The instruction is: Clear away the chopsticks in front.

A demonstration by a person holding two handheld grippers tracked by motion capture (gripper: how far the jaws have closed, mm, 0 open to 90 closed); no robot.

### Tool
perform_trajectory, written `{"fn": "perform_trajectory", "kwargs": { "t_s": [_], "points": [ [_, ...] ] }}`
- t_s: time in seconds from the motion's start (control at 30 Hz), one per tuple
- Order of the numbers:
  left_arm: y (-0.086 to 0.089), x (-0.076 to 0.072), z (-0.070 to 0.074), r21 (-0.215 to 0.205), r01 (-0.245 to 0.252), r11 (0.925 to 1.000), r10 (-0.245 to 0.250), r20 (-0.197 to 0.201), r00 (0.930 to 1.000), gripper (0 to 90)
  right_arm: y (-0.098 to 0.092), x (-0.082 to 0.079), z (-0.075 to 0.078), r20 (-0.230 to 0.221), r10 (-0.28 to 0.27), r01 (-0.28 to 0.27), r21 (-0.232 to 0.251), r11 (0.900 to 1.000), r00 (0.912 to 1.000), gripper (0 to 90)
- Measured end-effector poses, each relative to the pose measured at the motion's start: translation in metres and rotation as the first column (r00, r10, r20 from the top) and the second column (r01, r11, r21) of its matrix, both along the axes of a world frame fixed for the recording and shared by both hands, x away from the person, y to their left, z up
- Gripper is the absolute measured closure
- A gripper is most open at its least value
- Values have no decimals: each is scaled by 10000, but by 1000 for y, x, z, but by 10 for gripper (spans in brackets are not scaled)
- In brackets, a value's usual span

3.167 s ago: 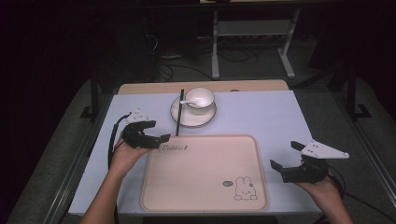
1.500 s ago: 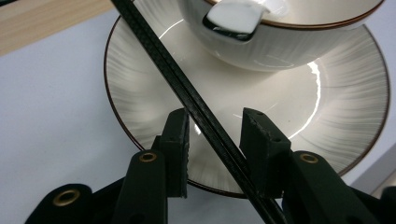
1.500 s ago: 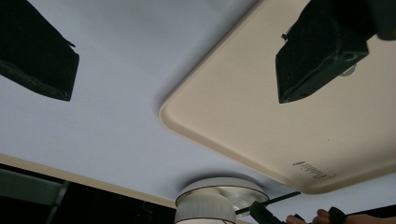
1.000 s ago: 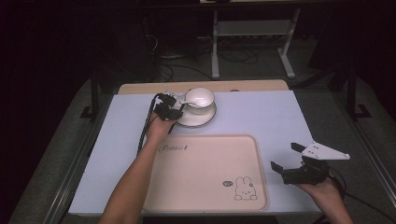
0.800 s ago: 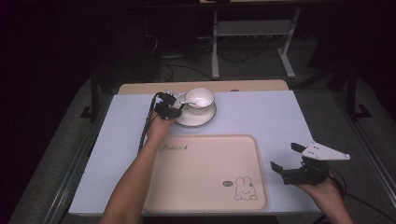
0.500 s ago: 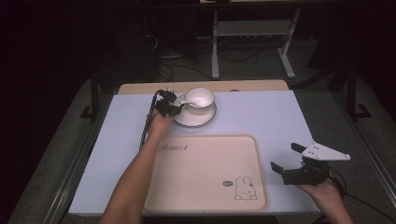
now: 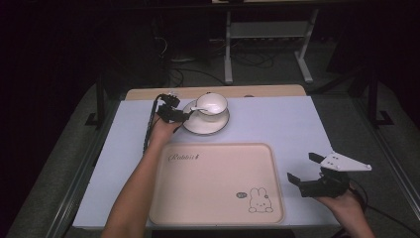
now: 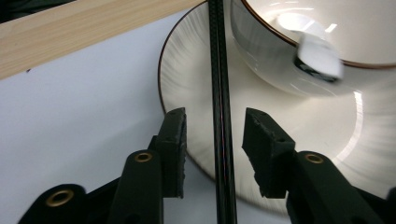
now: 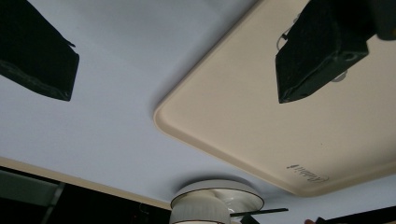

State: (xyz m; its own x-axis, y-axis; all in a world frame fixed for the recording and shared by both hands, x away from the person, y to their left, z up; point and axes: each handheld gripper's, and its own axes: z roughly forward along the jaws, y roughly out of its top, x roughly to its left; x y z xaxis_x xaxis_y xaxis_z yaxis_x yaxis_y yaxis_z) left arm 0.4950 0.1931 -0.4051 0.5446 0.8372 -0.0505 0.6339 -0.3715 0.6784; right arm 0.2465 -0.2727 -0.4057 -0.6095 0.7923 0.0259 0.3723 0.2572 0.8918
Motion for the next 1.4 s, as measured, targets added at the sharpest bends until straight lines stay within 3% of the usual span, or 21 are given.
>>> {"fn": "perform_trajectory", "kwargs": {
  "t_s": [0.1, 0.23, 0.27, 0.37, 0.57, 1.07, 1.4],
  "points": [
    [15, -9, 8, -593, -201, 9980, 206, 70, 9998, 572, 0, 1, 0, -16, -8, 8, 2, 10000, 10000, 0],
    [22, -14, 8, -610, 4, 9981, -7, -57, 10000, 646, 3, 1, -1, -30, 70, -70, -92, 9999, 10000, 0],
    [23, -15, 6, -784, 251, 9966, -259, -95, 9996, 688, 4, 1, -1, -30, 72, -73, -92, 9999, 10000, 0],
    [23, -16, 4, -675, 388, 9970, -389, -1, 9992, 746, 4, 2, -1, -50, 42, -42, -84, 10000, 10000, 0],
    [24, -16, -2, -761, 577, 9954, -585, -86, 9983, 769, 3, 2, -1, -61, 21, -22, -87, 10000, 10000, 0],
    [30, -16, -21, -803, 375, 9961, -422, -570, 9975, 807, 3, 2, -1, -65, 17, -17, -88, 10000, 10000, 0],
    [31, -16, -22, -839, 360, 9958, -409, -579, 9975, 854, 3, 2, -1, -38, 13, -13, -94, 10000, 10000, 0]
  ]
}}
